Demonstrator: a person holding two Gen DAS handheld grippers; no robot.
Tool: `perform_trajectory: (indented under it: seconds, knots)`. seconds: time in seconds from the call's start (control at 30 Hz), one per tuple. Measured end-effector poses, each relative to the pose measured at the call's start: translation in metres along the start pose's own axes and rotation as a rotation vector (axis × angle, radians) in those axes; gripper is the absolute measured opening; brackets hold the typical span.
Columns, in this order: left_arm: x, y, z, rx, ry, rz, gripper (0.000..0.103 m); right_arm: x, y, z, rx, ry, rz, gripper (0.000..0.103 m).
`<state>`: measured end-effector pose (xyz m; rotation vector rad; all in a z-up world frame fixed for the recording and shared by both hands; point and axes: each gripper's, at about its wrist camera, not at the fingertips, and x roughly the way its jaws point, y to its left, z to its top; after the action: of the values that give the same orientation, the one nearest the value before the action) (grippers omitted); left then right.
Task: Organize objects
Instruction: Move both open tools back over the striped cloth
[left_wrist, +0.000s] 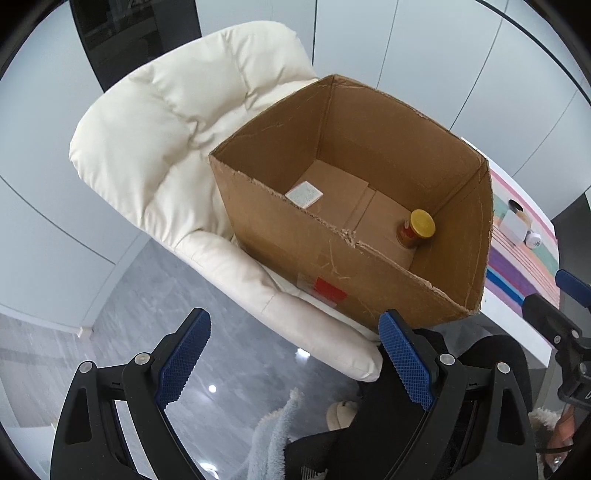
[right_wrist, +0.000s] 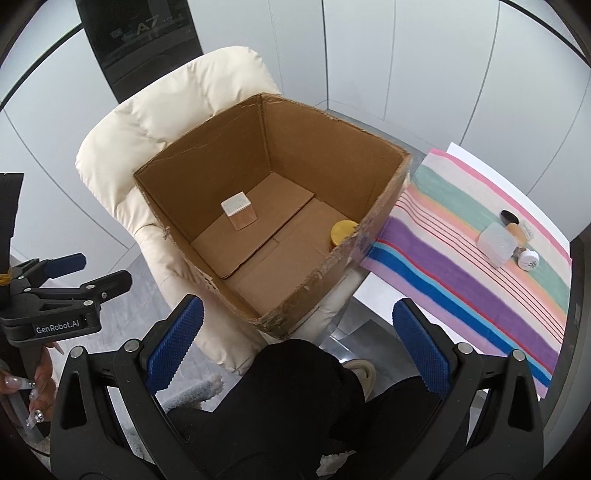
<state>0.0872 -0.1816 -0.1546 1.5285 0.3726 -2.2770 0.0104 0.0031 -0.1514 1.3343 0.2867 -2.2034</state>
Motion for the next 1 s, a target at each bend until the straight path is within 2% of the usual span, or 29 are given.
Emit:
perform_trajectory:
  seconds: [0.27, 0.47, 0.6, 1.0]
  knots:
    - [0.005, -0.016, 0.009, 0.037, -0.003, -0.022, 0.094, -0.012, -0.016, -0.003, 0.042, -0.026, -0.026, 0.103]
    - [0.005, -0.052, 0.023, 0.107, -0.011, -0.068, 0.094, -0.02, -0.041, -0.009, 0.091, -0.03, -0.062, 0.103]
    - [0.011, -0.082, 0.029, 0.149, 0.013, -0.116, 0.094, -0.028, -0.067, -0.015, 0.135, -0.037, -0.088, 0.103]
    - [0.017, -0.17, 0.029, 0.322, 0.002, -0.15, 0.094, -0.053, -0.16, -0.041, 0.322, -0.062, -0.169, 0.103]
